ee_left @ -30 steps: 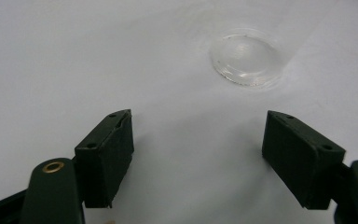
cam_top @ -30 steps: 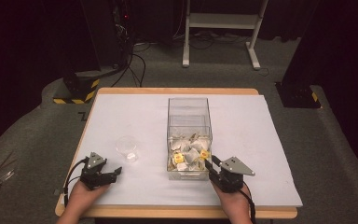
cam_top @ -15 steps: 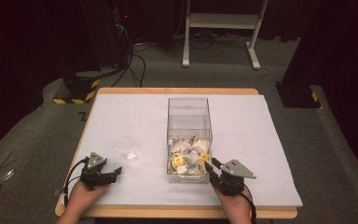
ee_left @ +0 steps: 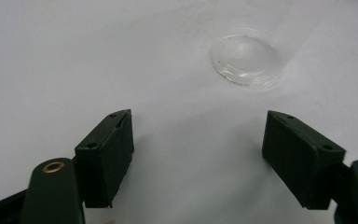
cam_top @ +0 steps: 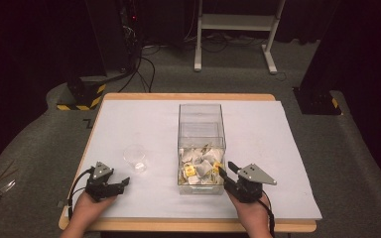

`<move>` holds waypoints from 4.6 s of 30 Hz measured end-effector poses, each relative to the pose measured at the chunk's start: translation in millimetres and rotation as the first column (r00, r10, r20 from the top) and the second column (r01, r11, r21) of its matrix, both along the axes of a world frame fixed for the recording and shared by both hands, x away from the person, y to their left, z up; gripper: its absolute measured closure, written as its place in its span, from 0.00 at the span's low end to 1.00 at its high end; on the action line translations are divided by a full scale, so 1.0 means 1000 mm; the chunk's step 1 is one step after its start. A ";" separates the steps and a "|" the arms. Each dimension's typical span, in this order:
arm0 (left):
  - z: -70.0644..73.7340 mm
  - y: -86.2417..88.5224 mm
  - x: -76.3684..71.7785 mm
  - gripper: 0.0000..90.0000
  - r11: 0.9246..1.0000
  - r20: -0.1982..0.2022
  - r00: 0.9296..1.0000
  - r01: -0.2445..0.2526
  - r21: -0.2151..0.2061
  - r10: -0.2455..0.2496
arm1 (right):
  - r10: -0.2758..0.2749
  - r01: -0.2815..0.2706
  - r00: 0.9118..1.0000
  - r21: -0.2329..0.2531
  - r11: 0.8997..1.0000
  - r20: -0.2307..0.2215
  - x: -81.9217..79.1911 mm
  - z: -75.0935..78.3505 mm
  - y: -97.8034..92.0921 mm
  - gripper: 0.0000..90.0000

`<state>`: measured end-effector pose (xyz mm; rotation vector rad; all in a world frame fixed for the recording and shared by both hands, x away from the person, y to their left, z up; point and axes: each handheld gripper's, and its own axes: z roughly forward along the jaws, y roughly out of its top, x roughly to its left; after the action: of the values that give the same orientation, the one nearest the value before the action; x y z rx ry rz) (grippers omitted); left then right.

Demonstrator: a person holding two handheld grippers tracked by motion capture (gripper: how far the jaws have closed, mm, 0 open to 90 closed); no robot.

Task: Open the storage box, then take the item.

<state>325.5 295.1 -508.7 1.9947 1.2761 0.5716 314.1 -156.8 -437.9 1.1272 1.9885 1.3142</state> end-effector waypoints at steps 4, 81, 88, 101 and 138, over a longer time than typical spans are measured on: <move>0.000 0.000 0.000 0.28 1.000 0.000 1.000 -0.002 0.003 0.002 | -0.010 0.010 1.000 0.005 1.000 0.006 0.003 0.003 -0.005 0.66; 0.083 -0.057 -0.028 0.54 0.973 0.194 0.966 0.195 -0.126 -0.169 | -0.101 0.082 0.985 -0.137 0.987 -0.140 0.027 -0.060 -0.053 0.67; 0.090 -0.075 -0.025 0.52 0.970 0.197 0.960 0.221 -0.105 -0.197 | -0.100 0.081 0.984 -0.131 0.988 -0.145 0.026 -0.061 -0.055 0.67; 0.096 -0.105 -0.016 0.50 0.955 0.193 0.952 0.266 -0.130 -0.238 | -0.091 0.071 0.985 -0.133 0.989 -0.150 0.027 -0.061 -0.055 0.67; 0.104 -0.180 0.005 0.50 0.913 0.188 0.918 0.378 -0.154 -0.349 | -0.090 0.071 0.982 -0.116 0.991 -0.168 0.030 -0.062 -0.056 0.67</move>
<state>330.3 115.0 -405.0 1.9221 0.8010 0.3995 343.7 -212.3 -499.9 1.2927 2.0859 1.0843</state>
